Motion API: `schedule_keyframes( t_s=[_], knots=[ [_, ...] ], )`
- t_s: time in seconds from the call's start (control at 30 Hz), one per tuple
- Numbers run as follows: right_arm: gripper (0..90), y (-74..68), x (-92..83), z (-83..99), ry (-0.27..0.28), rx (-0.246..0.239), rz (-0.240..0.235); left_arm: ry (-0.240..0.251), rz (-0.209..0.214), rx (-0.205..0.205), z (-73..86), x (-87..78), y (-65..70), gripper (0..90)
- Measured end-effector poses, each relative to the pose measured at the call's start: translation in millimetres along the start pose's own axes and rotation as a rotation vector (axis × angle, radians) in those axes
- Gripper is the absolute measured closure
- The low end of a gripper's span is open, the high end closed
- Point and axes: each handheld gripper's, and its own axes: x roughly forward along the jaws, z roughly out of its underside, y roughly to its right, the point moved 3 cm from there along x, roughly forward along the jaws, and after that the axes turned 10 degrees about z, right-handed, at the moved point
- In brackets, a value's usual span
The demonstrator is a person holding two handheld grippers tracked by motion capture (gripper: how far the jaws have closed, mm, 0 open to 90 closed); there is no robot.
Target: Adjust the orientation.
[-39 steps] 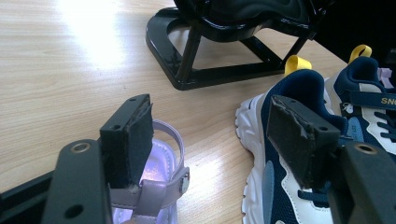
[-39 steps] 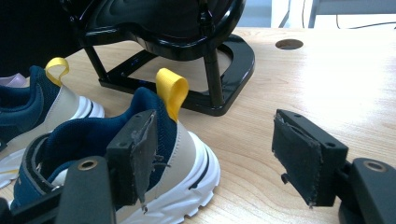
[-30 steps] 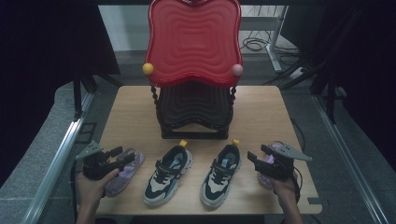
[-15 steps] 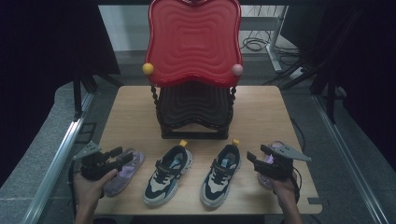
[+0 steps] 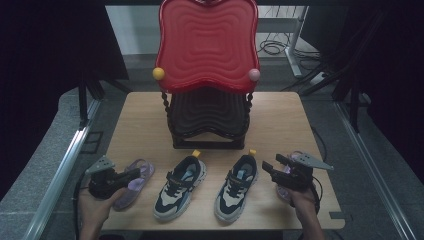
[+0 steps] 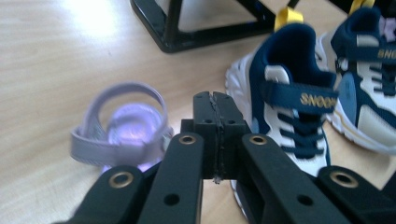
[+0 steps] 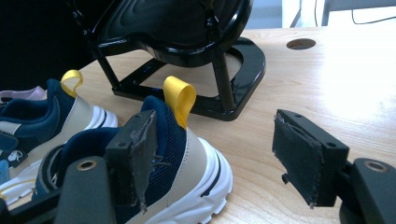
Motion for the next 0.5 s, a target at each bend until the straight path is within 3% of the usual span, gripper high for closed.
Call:
schedule_keyframes(
  t_s=[0.1, 0.27, 0.47, 0.5],
  knots=[
    [31.8, -3.4, -3.5, -1.6, 0.003, 0.004, 0.007, -0.052, -0.013, 0.01, 7.3, 1.2, 3.5, 90.0],
    [31.8, -9.3, -6.0, -2.4, 0.009, -0.008, 0.02, -0.077, -0.012, 0.013, 15.0, -0.1, 3.0, 90.0],
    [31.8, -10.2, -4.7, -0.3, 0.005, -0.02, 0.031, -0.12, -0.014, -0.021, 37.5, -0.1, -6.7, 90.0],
    [31.8, -10.0, -3.6, 1.7, -0.002, -0.018, 0.036, -0.147, -0.01, -0.028, 45.7, 1.9, -8.5, 90.0]
  ],
)
